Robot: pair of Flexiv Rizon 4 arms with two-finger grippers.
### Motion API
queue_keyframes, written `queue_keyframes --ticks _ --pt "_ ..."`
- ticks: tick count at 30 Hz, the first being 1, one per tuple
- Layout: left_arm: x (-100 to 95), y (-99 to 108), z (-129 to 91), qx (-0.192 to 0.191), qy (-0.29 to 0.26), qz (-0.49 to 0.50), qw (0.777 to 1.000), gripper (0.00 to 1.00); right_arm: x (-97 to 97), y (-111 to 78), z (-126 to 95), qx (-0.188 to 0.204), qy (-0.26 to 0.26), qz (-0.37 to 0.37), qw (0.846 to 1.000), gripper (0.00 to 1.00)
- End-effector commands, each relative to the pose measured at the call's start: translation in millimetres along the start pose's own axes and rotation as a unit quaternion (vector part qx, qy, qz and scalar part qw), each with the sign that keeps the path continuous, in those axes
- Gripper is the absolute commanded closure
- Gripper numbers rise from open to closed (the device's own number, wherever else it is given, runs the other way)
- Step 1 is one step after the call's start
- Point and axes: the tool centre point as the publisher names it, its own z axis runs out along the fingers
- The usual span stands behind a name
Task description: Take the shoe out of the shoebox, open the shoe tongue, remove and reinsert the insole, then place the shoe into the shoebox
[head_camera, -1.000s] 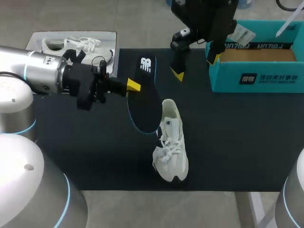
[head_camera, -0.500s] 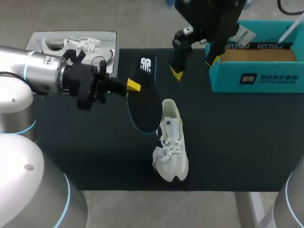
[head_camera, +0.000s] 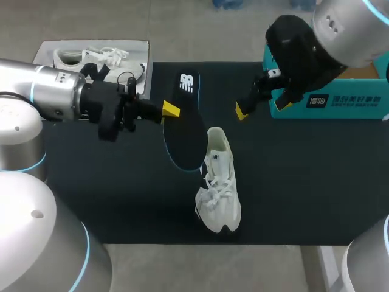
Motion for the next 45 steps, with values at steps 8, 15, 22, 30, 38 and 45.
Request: queue_keyframes --ticks 8,15,22,30,38,45 --pt "0.1 -1 0 0.0 0.0 0.001 1.0 1.0 -7.4 24.5 42 -0.089 0.366 -0.013 0.926 0.0" --pt "0.1 -1 0 0.0 0.0 0.001 1.0 1.0 0.7 41.1 52 -0.042 0.393 -0.026 0.918 0.0" --pt "0.1 -1 0 0.0 0.0 0.001 1.0 1.0 5.4 49.1 66 0.0 0.419 -0.022 0.908 0.0" --pt "0.1 -1 0 0.0 0.0 0.001 1.0 1.0 17.9 51.5 77 0.02 0.411 -0.013 0.911 0.0" --pt "0.1 -1 0 0.0 0.0 0.001 1.0 1.0 25.6 48.4 96 0.019 0.409 0.012 0.912 0.0" --pt "0.1 -1 0 0.0 0.0 0.001 1.0 1.0 32.8 49.0 117 0.024 0.42 0.022 0.907 0.0"
